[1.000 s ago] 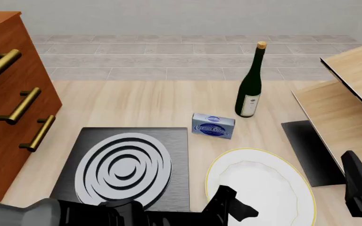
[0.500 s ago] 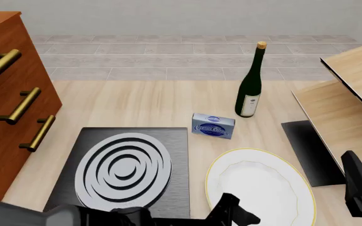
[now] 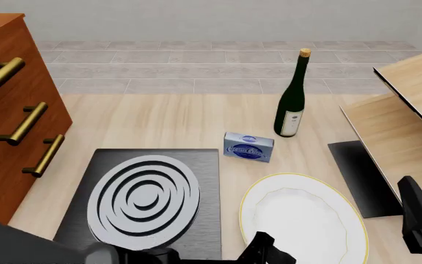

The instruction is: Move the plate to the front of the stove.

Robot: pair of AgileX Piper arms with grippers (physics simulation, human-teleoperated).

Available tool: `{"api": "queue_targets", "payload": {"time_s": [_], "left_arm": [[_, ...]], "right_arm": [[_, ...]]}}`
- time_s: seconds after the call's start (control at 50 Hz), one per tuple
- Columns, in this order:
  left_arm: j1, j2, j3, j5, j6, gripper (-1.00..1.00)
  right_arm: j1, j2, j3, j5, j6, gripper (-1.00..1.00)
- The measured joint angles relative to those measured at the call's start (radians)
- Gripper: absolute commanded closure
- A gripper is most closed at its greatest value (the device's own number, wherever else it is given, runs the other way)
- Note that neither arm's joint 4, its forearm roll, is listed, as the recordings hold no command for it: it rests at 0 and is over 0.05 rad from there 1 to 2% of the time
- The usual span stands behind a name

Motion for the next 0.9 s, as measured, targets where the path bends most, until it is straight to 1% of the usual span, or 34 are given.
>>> {"api": "queue_targets", "payload": {"time_s": [0.3,0.7,0.9], "left_arm": [[0.032,0.037,0.008,-0.032,0.031,-1.00],[0.078,0.045,0.008,-0.029,0.078,-1.00],[0.079,0.045,-0.003,-0.018,0.093,-1.00]], "right_arm": [[0.000,0.000,0.000,0.000,0.000,-1.00],[0.000,0.000,0.000,0.000,0.000,-1.00],[0.000,0.000,0.000,0.000,0.000,-1.00]]}}
